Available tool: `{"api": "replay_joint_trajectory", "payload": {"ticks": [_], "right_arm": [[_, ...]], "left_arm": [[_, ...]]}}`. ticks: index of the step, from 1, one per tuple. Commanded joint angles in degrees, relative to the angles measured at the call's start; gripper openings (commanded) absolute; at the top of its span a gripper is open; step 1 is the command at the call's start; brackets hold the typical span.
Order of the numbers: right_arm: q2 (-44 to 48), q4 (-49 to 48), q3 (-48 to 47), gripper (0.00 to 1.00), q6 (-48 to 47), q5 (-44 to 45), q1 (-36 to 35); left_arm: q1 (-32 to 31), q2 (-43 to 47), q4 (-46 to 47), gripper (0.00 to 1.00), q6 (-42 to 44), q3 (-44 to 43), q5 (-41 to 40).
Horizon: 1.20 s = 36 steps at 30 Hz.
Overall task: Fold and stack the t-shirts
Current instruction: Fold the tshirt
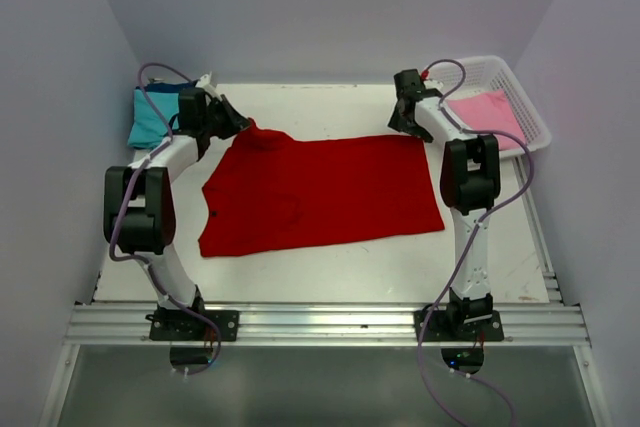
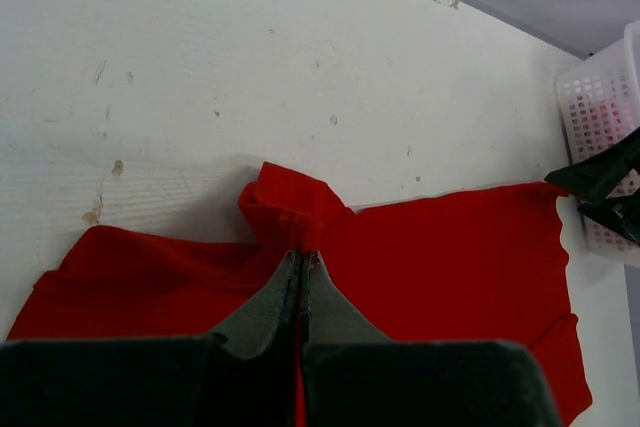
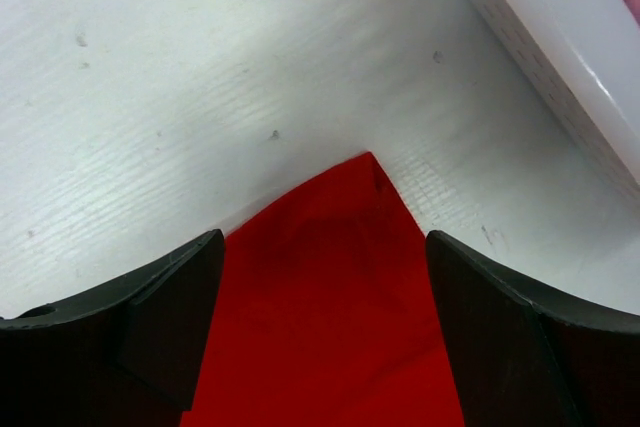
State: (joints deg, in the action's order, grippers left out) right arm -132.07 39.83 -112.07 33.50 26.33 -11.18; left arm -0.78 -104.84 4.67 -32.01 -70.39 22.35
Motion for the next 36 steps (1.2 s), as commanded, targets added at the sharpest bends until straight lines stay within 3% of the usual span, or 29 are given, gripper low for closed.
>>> {"api": "replay_joint_trajectory", "payload": {"ticks": [1, 8, 15, 29, 34, 36], "right_arm": [[-0.03, 1.21, 2.12, 0.86, 5.51, 4.43, 0.28], [-1.43, 1.48, 2.47, 0.8, 11.94, 7.34, 0.37], [-2.66, -0.29, 0.19, 0.65, 12.03, 6.02, 0.28], [-0.82, -3.27, -0.69, 0.63, 11.68, 8.74, 0.63], [-1.26, -3.36, -1.31, 0.58, 11.77, 9.62, 0.9], [-1.87, -3.45, -1.92, 0.52, 11.68, 9.53, 1.07]], "left_arm": [[0.51, 4.02, 2.89, 0.0, -1.03, 1.74, 1.29], [0.51, 5.34, 3.33, 0.0, -1.21, 4.2, 1.12], [0.51, 6.13, 2.8, 0.0, -0.6, 4.56, 1.03], [0.51, 5.96, 2.8, 0.0, -0.42, 4.65, 1.29], [0.51, 5.78, 2.72, 0.0, -0.42, 4.74, 1.47], [0.51, 5.78, 2.63, 0.0, -0.33, 4.74, 1.47]]}}
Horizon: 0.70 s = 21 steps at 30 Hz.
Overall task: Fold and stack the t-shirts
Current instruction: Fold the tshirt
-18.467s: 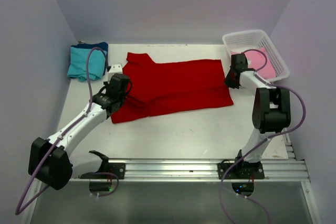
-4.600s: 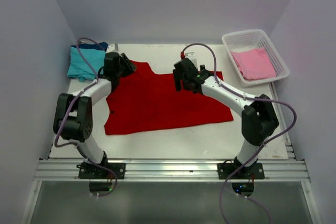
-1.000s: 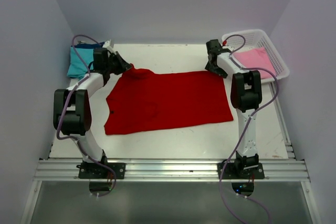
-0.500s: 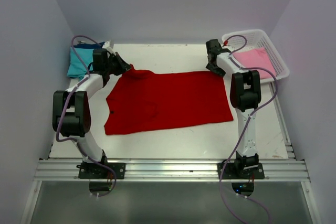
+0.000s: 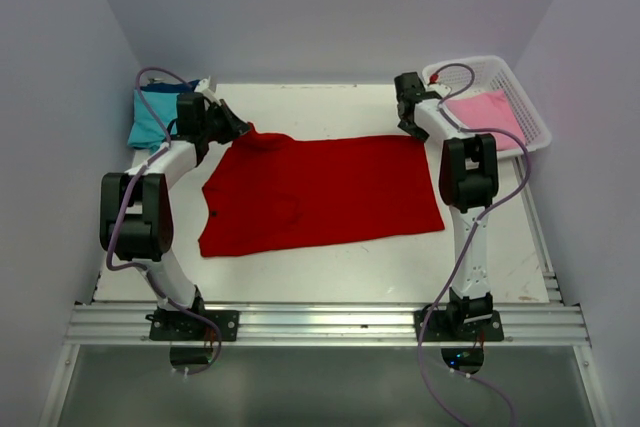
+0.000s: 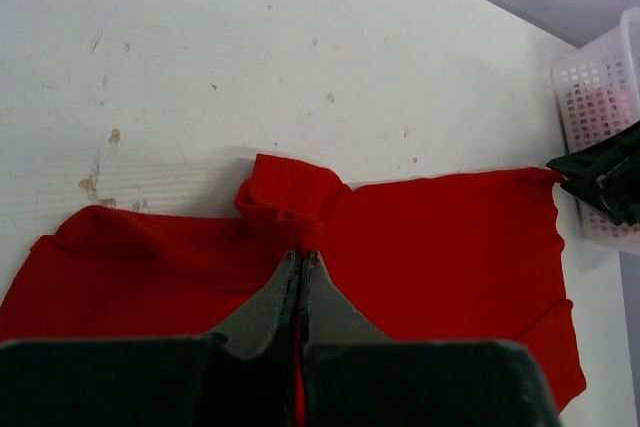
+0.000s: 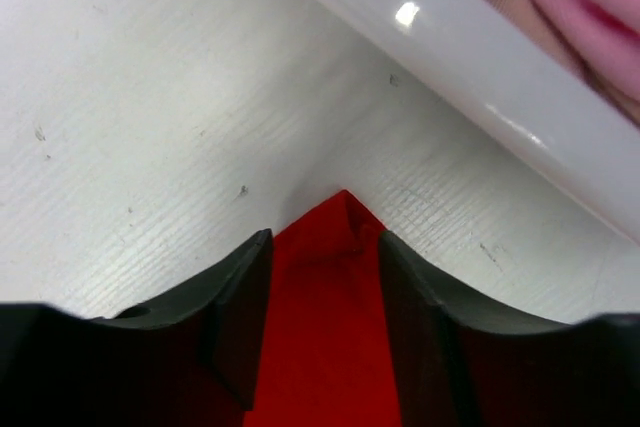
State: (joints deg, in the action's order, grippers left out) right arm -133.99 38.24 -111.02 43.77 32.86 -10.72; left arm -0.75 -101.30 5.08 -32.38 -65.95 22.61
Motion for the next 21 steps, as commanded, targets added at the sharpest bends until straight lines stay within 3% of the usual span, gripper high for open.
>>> {"api": "replay_joint_trajectory", "payload": {"ticks": [1, 5, 14, 21], "right_arm": [[-0.13, -1.94, -3.23, 0.47, 1.41, 2.82, 0.7], [-1.18, -1.76, -4.46, 0.33, 1.41, 1.42, 0.96], [-0.31, -1.94, -1.57, 0.47, 2.11, -0.52, 1.4], [1.89, -4.14, 1.6, 0.46, 1.32, -0.61, 1.32]], "left_arm": [[0.49, 2.24, 2.13, 0.0, 0.12, 0.21, 1.21], [0.49, 2.33, 1.95, 0.0, 0.3, 0.21, 1.03], [0.49, 1.8, 1.95, 0.0, 0.3, 0.21, 1.03], [0.49, 1.63, 2.21, 0.0, 0.04, 0.3, 1.21]]}}
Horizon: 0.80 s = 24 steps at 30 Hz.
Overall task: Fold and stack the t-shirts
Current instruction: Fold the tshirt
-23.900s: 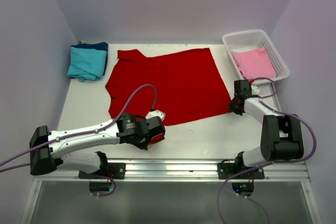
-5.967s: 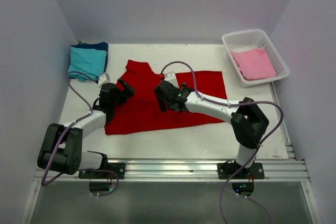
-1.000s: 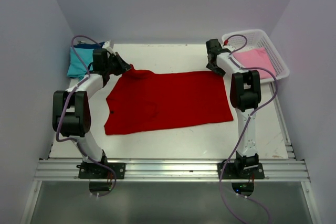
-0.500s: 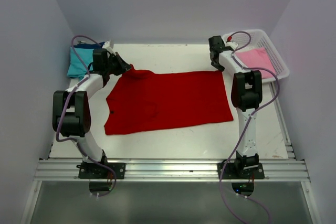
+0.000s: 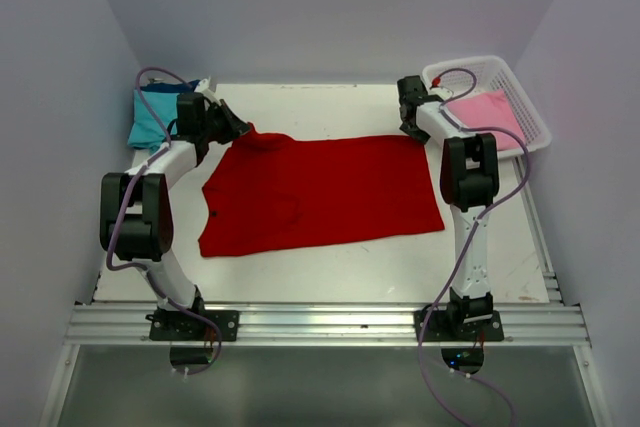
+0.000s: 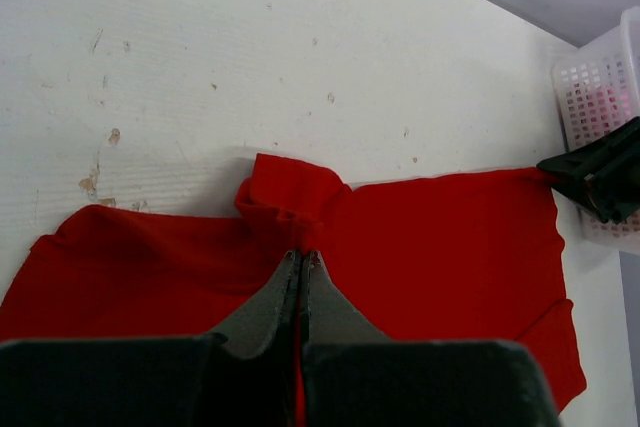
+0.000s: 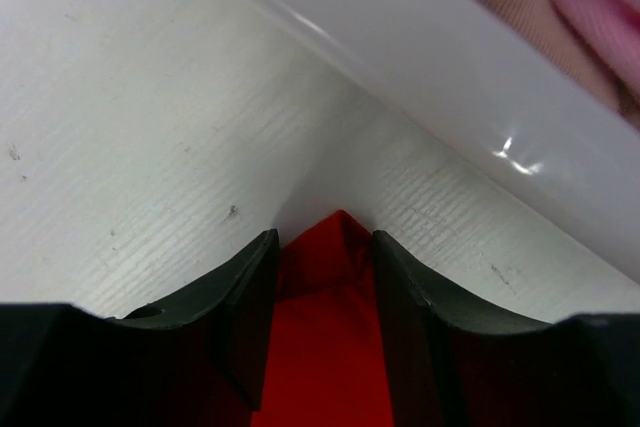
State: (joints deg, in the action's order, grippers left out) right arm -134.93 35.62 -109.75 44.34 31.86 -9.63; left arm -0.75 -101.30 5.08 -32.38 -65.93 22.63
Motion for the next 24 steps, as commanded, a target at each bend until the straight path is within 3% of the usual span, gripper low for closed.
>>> {"api": "replay_joint_trajectory", "payload": {"ticks": [1, 7, 8, 11, 24], "right_arm": [[2.83, -1.34, 0.33, 0.45, 0.75, 0.4, 0.31], [2.04, -1.78, 0.59, 0.32, 1.01, -1.0, 0.31], [2.13, -1.86, 0.59, 0.17, 1.01, -1.01, 0.31], [2.39, -1.95, 0.77, 0.02, 1.02, -1.18, 0.31], [9.51, -6.69, 7.18, 0.0, -3.02, -0.39, 0.31]], "left_arm": [[0.49, 1.54, 2.21, 0.0, 0.04, 0.36, 1.19], [0.49, 1.54, 2.21, 0.0, 0.04, 0.45, 1.1], [0.49, 1.63, 2.13, 0.0, 0.12, 0.37, 1.01], [0.49, 1.72, 2.04, 0.0, 0.3, 0.37, 1.01], [0.49, 5.76, 0.46, 0.0, 2.15, 0.72, -1.45]]}}
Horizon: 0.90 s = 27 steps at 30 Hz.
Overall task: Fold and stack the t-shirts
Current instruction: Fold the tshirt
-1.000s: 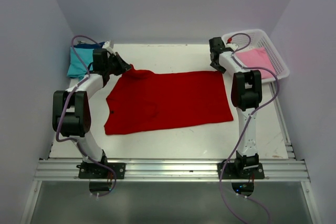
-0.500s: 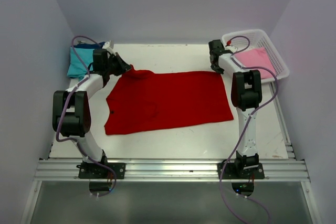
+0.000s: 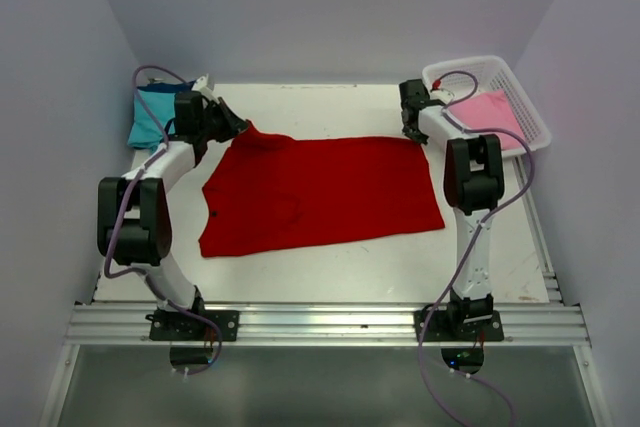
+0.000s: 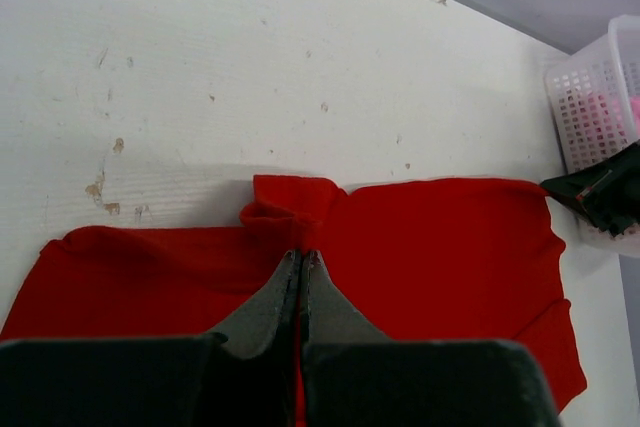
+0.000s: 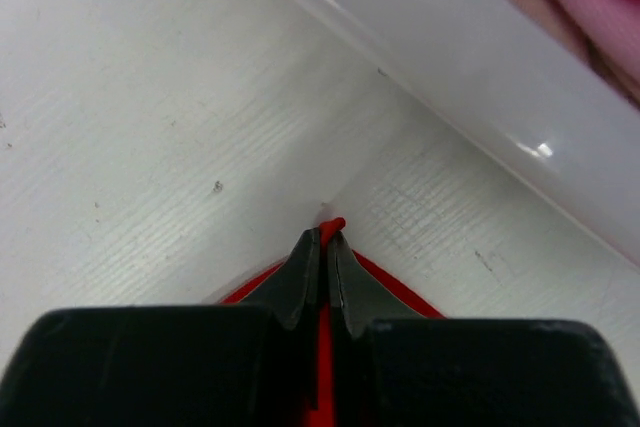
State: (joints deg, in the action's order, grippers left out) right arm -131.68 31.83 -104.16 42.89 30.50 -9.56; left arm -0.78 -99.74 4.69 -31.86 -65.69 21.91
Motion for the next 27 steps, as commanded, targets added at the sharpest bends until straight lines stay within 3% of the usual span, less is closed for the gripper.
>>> {"api": "replay_joint_trajectory", "payload": {"ticks": [1, 15, 27], "right_arm": [[7.3, -4.31, 3.42, 0.0, -1.93, 0.88, 0.25], [16.19, -9.16, 13.8, 0.0, -8.18, -0.79, 0.33], [21.72, -12.41, 23.38, 0.0, -9.67, -1.94, 0.25]], "left_arm": [[0.51, 4.73, 0.5, 0.0, 1.8, 0.48, -0.82], [0.51, 11.76, -14.52, 0.0, 4.26, 6.96, -9.95], [0.51, 31.18, -23.74, 0.0, 4.7, 14.8, -13.38]]}}
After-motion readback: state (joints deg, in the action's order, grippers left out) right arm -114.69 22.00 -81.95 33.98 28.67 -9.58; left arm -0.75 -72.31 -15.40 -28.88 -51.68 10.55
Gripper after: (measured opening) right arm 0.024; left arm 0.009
